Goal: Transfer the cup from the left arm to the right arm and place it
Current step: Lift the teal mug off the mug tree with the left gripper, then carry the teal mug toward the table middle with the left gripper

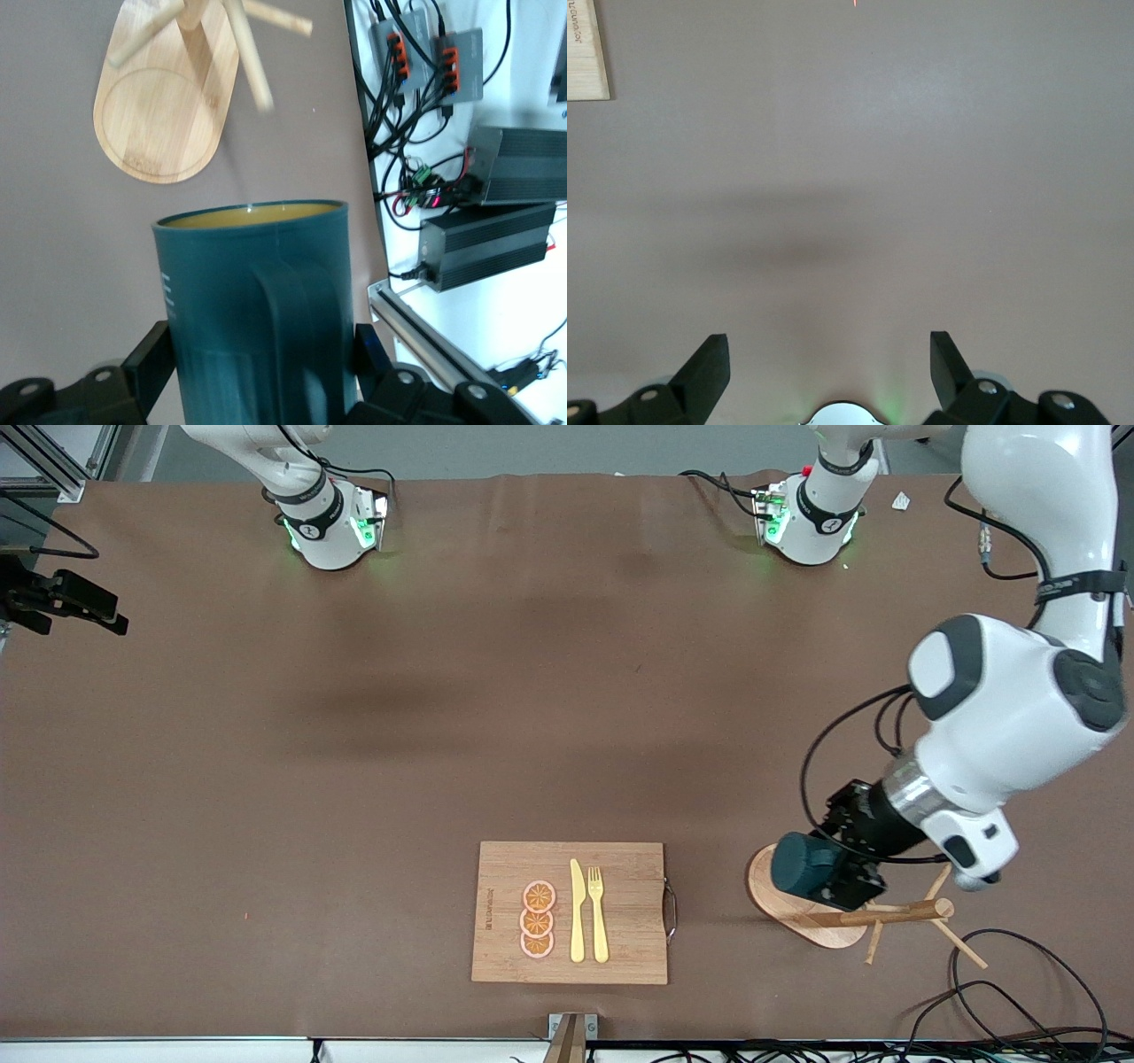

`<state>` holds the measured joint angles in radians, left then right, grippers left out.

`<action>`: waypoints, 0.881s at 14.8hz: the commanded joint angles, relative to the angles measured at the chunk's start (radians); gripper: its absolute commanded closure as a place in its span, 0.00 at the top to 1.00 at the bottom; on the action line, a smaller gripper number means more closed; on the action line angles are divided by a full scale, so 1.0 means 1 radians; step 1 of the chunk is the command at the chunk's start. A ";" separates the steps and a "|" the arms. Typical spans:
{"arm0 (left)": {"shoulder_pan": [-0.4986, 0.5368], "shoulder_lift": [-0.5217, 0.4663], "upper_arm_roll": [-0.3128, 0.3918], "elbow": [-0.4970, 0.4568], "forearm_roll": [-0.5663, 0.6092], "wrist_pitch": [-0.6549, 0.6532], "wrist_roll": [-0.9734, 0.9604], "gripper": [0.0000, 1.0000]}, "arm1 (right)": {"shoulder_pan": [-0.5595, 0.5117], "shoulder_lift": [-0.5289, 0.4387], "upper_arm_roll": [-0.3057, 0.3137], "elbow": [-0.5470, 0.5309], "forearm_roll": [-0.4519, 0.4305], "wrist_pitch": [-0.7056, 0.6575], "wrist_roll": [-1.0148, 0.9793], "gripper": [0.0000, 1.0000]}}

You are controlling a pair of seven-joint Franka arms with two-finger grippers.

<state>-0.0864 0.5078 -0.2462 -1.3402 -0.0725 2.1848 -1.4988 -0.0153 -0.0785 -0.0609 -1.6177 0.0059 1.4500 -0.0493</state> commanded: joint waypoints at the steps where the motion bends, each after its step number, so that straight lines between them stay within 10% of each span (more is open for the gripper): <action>1: -0.097 -0.035 0.010 -0.016 0.117 -0.013 -0.118 0.67 | -0.005 -0.029 0.007 -0.024 -0.007 0.009 -0.009 1.00; 13: -0.646 0.076 0.024 -0.013 0.689 -0.282 -0.413 0.67 | -0.005 -0.024 0.007 -0.011 -0.006 -0.002 -0.006 1.00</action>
<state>-0.6636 0.5508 -0.2390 -1.3658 0.5401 1.9537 -1.9117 -0.0151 -0.0787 -0.0593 -1.6169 0.0058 1.4492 -0.0493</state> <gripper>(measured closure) 0.137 0.000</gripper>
